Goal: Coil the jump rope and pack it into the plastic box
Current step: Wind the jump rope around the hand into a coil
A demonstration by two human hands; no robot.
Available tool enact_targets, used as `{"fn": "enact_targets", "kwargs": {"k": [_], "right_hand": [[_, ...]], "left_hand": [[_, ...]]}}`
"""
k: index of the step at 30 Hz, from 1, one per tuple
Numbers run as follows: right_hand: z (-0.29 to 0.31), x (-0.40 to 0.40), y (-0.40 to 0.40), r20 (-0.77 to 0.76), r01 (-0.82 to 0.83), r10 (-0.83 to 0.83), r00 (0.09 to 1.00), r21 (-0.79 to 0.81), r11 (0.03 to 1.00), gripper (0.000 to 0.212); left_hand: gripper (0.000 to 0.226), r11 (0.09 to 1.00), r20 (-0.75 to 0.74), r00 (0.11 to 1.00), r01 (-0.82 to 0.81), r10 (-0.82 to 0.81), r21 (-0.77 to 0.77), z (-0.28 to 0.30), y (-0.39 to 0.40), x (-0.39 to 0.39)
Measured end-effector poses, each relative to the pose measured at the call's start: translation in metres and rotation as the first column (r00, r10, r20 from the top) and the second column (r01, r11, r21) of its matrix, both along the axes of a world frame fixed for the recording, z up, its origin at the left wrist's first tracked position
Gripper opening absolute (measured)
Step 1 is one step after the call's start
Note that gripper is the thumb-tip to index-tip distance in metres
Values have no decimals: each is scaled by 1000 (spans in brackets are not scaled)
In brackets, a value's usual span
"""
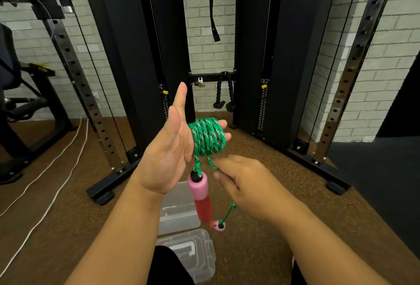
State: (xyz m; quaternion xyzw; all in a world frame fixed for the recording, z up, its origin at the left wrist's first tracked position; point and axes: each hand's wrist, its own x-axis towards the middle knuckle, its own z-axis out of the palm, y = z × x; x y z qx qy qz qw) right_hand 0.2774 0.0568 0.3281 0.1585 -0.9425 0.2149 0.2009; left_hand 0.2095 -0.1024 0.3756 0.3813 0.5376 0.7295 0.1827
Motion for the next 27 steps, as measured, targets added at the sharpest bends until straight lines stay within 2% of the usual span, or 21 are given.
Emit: {"fn": "enact_targets", "kwargs": {"k": [3,12,16,18,23,27], "right_hand": [[14,10,-3,-44,-53,58,997,104,993,18],[53,24,-1,-124,-86,109,986,181,980,28],[71,21,7,-196,-58,90,976,160,985,26],[77,18,9,-204,-54,83,976,143,988,21],[86,9,11,-169,-70,72,983,18,997,11],[80,2,10,-88,-119,97,991,-288,950,7]], "left_hand": [[100,999,-13,1000,-28,28,-25,-2,-4,-1],[96,992,-65,998,-19,12,-121,-7,-5,7],[72,965,-137,985,-138,109,-223,-1,-2,22],[69,956,-153,981,-153,117,-252,1,-2,27],[85,975,-128,990,-76,51,-206,0,-4,27],[87,992,-10,996,83,-84,-90,2,-7,24]]}}
